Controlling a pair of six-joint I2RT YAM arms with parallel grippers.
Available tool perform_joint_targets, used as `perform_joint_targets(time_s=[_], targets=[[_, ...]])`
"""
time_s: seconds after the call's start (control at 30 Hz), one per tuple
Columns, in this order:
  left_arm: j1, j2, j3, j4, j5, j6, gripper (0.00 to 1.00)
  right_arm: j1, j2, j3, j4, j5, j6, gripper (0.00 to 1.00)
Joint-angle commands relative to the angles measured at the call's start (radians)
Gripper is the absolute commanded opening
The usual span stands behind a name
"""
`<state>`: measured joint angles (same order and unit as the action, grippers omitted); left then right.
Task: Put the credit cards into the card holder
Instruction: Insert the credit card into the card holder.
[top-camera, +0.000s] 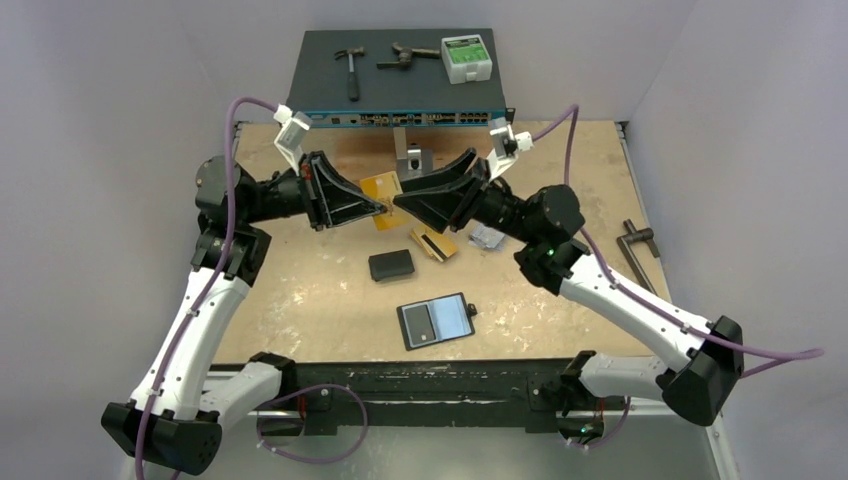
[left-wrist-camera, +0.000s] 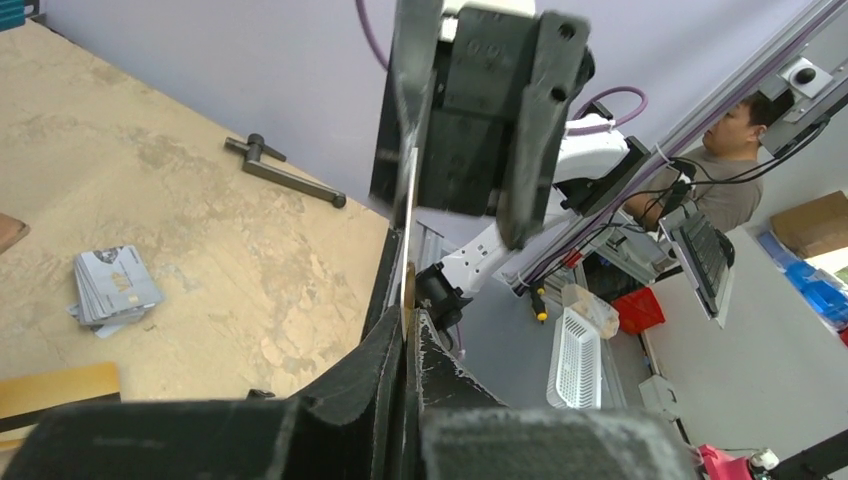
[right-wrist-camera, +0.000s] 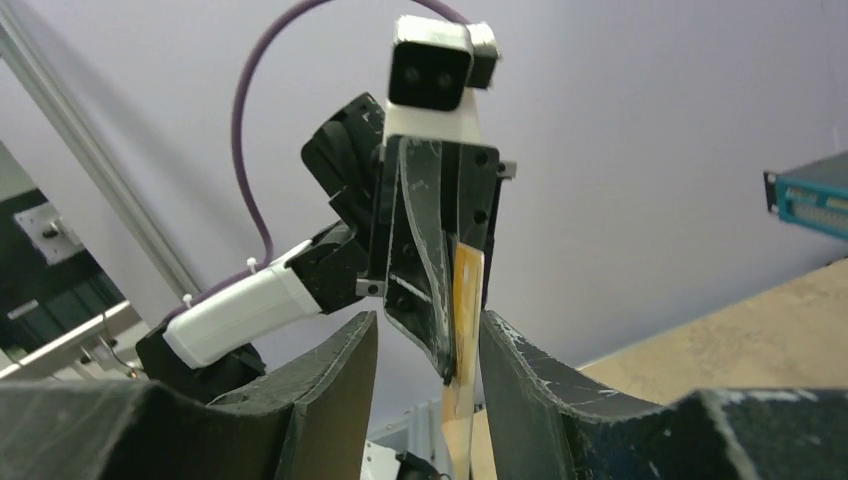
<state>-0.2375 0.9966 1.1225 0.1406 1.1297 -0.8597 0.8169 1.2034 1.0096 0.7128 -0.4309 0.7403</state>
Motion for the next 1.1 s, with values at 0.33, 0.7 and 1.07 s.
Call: perform_joint_targets(time_s=[0.33,0.7,1.07], targets=[[0.004,-0.019,0.045,-0.060,0.045,0.060,0.00,-0.064,0.042,0.207,-0.308,-0.328,-0.115,0.35],[0.003,-0.020,0.043,-0.075,0.051,0.070,0.00,-0.074,0.005,0.175,-0.340,-0.281,-0.134,0.23],[-0.022,-0.013,0.042,-0.118,0.052,0.106,0.00,-0.075,0.051,0.184,-0.268,-0.344,-0.087,0.06]])
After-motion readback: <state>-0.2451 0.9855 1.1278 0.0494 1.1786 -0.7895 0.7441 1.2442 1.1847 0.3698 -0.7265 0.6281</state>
